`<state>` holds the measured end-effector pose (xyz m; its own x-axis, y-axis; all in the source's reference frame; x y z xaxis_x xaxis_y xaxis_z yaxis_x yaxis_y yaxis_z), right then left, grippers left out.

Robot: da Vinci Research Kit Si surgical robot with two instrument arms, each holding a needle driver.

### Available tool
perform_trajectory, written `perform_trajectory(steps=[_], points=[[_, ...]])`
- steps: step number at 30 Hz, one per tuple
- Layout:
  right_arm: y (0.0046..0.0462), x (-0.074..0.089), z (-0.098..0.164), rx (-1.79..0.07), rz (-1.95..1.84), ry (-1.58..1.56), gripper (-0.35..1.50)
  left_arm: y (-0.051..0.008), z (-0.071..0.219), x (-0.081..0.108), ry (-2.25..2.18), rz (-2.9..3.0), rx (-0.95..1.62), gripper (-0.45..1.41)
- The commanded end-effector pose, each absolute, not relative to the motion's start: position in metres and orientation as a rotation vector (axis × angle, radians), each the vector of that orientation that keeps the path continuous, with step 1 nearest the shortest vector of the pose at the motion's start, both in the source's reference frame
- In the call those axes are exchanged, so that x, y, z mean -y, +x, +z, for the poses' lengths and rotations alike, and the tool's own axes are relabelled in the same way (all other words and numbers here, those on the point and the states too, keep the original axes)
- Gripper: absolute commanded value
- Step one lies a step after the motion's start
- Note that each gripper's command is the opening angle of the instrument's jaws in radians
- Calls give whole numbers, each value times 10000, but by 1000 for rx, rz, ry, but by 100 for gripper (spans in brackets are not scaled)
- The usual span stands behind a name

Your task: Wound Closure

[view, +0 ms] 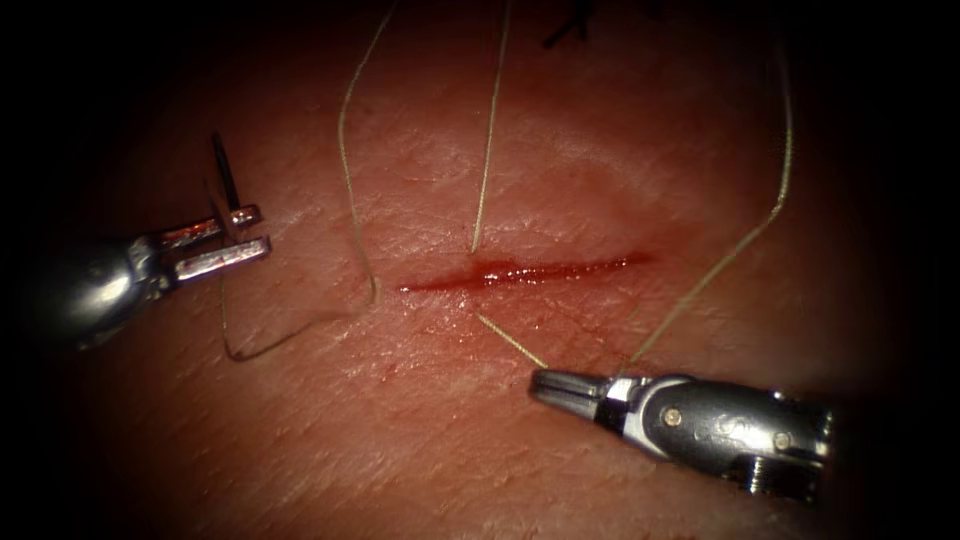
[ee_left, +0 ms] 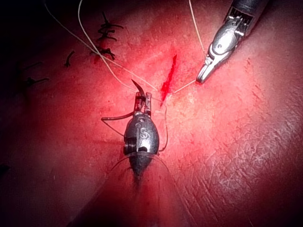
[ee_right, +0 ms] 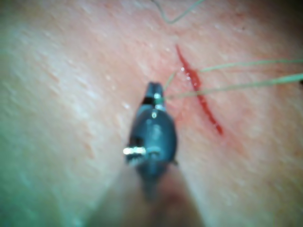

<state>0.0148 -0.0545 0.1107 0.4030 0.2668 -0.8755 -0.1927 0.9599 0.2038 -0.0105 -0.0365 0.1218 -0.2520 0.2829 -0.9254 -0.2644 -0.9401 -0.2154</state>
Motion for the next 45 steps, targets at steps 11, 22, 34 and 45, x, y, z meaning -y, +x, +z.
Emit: perform_trajectory(steps=[11,22,34,45], points=[[136,598,1066,-1119,289,96,-35,-110,1227,364,-1667,2245,22,-45],[137,621,1036,-1124,252,148,-35,-109,1228,365,-1666,2246,20,-45],[78,638,1013,-1159,163,68,146,-70,1229,351,-1622,2243,-19,-45],[27,621,1045,-1119,133,71,146,-25,1221,339,-1566,2205,-90,-45]])
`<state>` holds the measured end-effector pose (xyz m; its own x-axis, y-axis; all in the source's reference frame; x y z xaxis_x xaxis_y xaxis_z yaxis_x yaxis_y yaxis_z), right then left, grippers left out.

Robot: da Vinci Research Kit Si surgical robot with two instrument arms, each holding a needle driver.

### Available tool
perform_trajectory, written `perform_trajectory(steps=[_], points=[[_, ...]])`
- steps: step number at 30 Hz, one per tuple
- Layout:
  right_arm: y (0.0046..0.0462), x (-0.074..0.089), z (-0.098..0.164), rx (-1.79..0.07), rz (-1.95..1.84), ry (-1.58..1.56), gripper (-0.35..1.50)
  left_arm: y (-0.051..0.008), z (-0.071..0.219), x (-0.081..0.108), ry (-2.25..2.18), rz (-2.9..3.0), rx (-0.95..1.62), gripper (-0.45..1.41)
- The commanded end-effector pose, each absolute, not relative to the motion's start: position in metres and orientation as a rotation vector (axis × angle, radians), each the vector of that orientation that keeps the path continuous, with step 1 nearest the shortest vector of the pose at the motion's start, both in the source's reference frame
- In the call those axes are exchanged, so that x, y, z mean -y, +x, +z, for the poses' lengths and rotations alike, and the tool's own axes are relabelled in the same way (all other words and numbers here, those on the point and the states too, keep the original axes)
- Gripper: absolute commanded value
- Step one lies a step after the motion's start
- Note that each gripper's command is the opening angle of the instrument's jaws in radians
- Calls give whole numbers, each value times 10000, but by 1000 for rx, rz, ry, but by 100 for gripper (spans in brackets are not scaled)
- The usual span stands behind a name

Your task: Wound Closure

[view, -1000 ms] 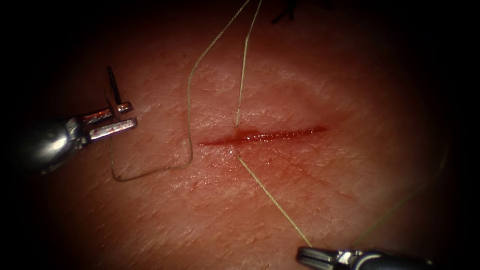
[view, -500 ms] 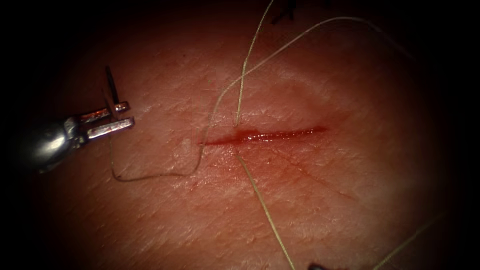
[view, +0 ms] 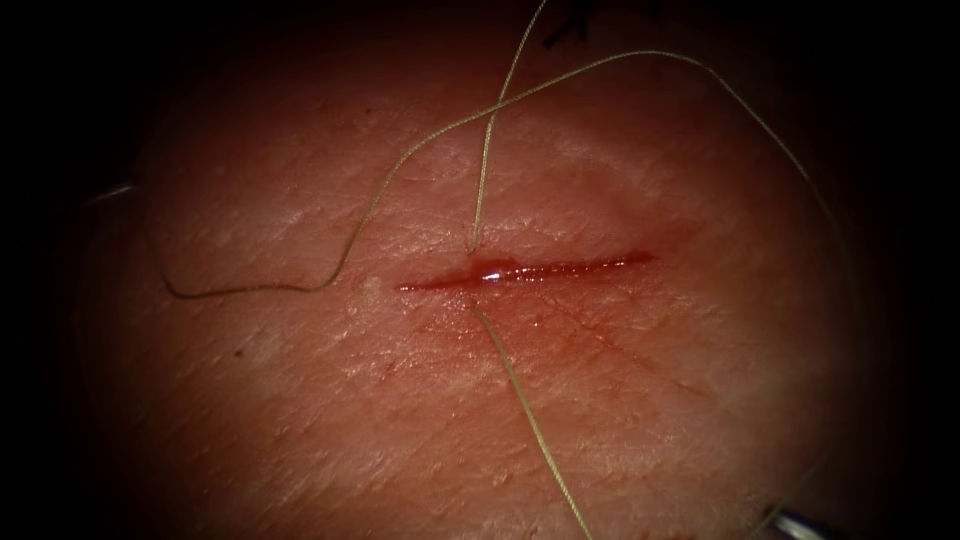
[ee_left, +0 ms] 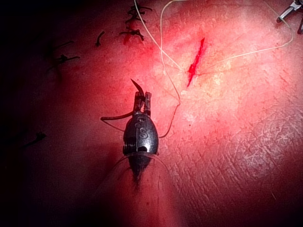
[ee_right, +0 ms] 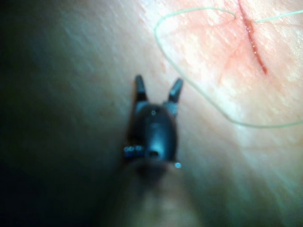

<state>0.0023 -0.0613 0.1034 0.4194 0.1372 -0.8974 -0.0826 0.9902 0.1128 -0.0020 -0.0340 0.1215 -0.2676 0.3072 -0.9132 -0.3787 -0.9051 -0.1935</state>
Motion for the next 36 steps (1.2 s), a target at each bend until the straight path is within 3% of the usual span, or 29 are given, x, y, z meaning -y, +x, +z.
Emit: perform_trajectory(steps=[1,8,18,23,29,36], points=[[25,627,1048,-1098,115,90,146,-25,1220,339,-1566,2200,-83,-45],[-5,640,1062,-968,47,132,133,-47,1186,332,-1689,2123,-39,-45],[-49,585,1085,-677,109,-21,128,-119,1119,350,-1942,2050,70,-45],[-33,554,1119,-723,179,-58,126,-104,1138,348,-1896,2072,25,-45],[45,521,1141,-910,271,-48,124,-95,1170,352,-1864,2108,-8,-45],[96,503,1158,-919,268,-50,123,-99,1179,356,-1850,2124,-8,-45]])
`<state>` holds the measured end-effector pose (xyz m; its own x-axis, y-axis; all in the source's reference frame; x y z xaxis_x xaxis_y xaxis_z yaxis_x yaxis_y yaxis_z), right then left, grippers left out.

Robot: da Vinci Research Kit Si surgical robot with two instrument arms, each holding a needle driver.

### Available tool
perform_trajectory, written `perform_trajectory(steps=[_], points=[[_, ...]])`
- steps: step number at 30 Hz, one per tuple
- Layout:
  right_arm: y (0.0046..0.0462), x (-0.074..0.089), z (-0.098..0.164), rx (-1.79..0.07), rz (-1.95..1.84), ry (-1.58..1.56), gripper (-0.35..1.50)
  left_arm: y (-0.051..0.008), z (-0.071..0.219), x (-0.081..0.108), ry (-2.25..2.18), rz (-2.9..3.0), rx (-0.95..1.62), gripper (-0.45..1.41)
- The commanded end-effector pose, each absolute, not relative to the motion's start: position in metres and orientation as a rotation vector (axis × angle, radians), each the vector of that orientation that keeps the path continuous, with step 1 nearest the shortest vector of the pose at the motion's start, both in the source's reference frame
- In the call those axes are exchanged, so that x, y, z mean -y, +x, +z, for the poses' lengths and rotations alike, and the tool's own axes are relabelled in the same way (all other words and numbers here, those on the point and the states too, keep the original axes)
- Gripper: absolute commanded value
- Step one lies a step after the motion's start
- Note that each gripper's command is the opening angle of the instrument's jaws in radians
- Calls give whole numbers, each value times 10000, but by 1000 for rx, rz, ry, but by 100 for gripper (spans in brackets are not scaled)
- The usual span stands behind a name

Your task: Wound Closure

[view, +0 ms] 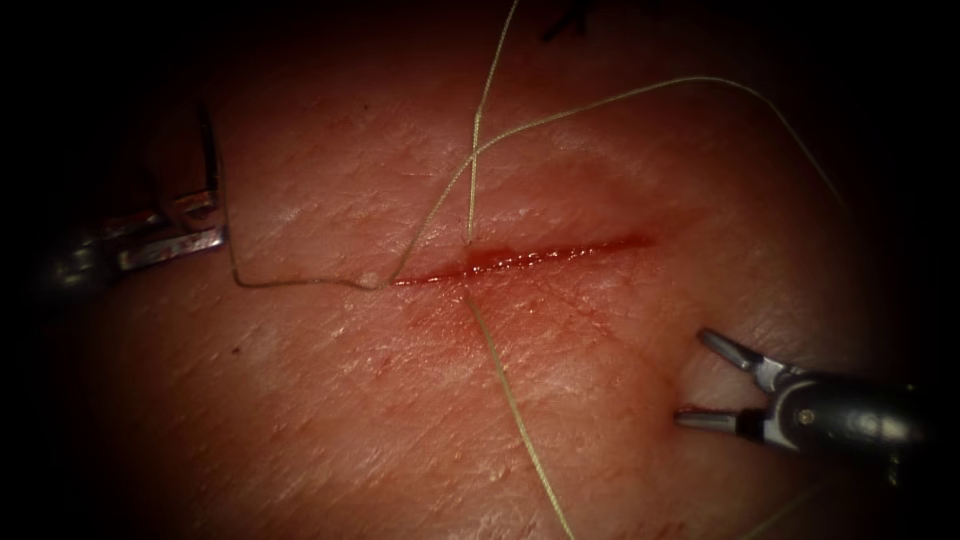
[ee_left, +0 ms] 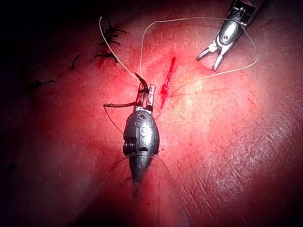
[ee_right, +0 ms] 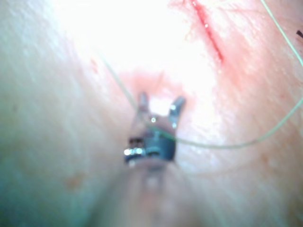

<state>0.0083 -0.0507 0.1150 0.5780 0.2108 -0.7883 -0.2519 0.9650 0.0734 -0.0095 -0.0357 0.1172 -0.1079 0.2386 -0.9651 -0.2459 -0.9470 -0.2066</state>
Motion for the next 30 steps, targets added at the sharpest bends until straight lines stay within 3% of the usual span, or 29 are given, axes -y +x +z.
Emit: perform_trajectory(steps=[1,18,26,29,30], points=[[101,500,1161,-919,269,-51,123,-100,1179,356,-1849,2124,-8,-45],[238,479,1175,-1037,220,-33,111,-111,1183,366,-1836,2127,2,-45],[247,485,1182,-1051,196,-37,103,-111,1182,367,-1835,2128,1,-45],[247,488,1182,-1053,193,-37,91,-111,1182,367,-1835,2128,1,-45],[247,489,1181,-1054,192,-36,74,-111,1182,367,-1835,2128,1,-45]])
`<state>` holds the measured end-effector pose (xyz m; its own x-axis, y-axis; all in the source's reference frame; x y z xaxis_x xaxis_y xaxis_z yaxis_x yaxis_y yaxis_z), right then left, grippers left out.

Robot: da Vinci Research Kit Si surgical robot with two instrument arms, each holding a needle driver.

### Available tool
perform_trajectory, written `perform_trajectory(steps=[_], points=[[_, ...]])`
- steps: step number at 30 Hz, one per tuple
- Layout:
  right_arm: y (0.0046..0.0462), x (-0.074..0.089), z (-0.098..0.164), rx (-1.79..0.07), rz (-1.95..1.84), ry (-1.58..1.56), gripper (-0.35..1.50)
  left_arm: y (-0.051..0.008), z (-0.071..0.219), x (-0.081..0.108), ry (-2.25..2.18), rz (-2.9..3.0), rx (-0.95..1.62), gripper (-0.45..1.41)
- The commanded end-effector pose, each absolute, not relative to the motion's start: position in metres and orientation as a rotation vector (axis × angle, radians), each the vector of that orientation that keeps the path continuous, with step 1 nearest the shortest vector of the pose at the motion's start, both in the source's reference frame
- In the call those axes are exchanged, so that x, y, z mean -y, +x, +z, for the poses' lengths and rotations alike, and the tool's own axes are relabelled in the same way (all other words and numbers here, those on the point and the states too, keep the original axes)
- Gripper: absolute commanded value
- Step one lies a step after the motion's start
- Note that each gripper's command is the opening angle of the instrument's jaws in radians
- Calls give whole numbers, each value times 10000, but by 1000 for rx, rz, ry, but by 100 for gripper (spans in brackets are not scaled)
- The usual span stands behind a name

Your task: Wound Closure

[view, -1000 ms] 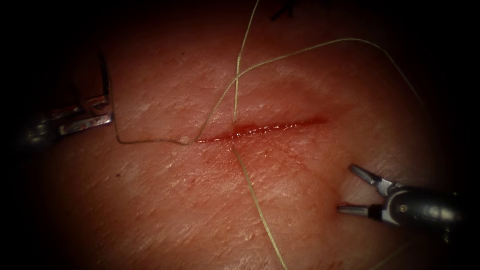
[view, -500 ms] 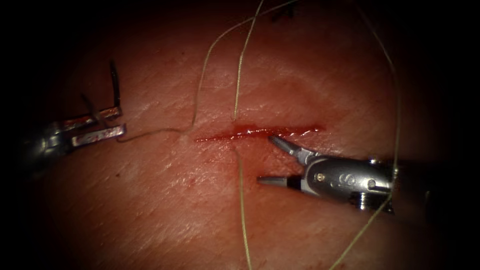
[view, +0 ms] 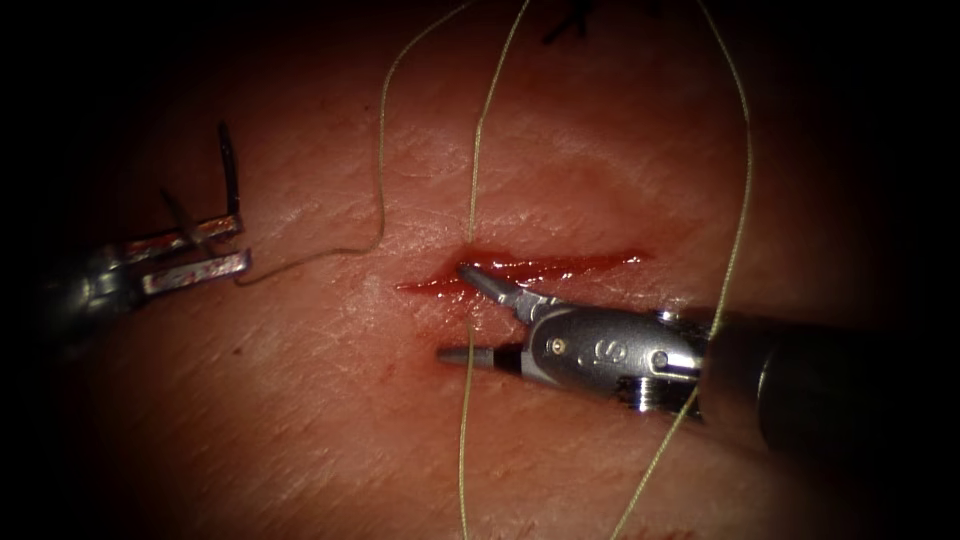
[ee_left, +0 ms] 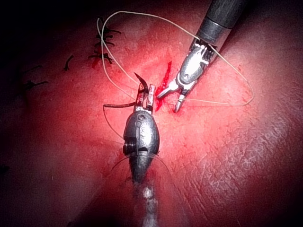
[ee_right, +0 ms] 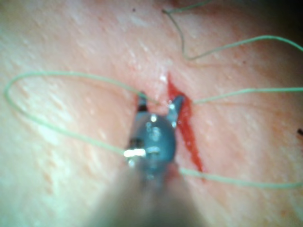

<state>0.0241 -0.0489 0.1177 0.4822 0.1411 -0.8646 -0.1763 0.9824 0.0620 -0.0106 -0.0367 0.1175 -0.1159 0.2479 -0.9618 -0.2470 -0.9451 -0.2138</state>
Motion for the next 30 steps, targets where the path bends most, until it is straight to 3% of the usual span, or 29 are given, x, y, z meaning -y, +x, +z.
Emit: perform_trajectory(steps=[1,2,13,22,30], points=[[248,491,1180,-1064,182,-21,34,-111,1182,367,-1835,2128,1,-45],[248,493,1178,-1072,163,9,-35,-111,1182,367,-1835,2127,1,-45],[242,506,1148,-1065,143,54,-35,-110,1183,366,-1836,2128,1,-45],[203,554,1105,-1067,118,54,-35,-112,1186,367,-1832,2128,5,-45],[201,576,1085,-1069,104,62,-35,-115,1186,369,-1831,2131,6,-45]])
